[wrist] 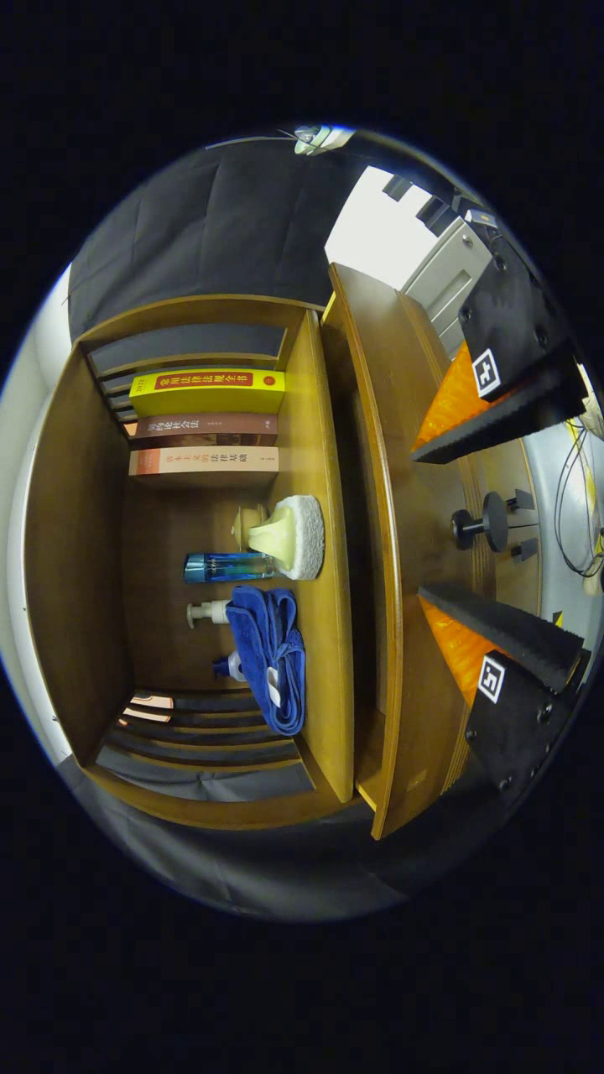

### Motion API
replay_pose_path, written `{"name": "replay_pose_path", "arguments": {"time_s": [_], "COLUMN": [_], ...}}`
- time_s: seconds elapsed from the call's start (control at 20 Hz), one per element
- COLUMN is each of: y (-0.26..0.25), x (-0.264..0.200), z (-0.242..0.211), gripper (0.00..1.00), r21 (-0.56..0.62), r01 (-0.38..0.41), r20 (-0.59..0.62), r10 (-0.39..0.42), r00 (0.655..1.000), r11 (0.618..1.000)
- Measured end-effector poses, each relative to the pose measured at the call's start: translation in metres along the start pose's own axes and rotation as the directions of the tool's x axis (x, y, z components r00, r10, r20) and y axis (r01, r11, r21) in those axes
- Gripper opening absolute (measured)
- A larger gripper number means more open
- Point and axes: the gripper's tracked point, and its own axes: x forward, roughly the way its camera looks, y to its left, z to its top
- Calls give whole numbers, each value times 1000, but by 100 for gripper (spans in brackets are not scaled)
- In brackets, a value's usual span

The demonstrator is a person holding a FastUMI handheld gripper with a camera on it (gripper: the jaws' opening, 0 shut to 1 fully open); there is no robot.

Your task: Pull open the drawer, take out the items inside it, and place them on the countertop above the cabinet.

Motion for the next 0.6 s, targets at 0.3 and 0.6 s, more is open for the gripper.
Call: {"name": "replay_pose_path", "arguments": {"time_s": [0.3, 0.6], "y": [3, 8], "x": [24, 45], "z": [-11, -5], "gripper": [96, 96], "r21": [-32, -93], "r01": [25, 37], "r20": [-41, -50], "r10": [-26, -41], "r00": [999, 998], "r11": [999, 995]}}
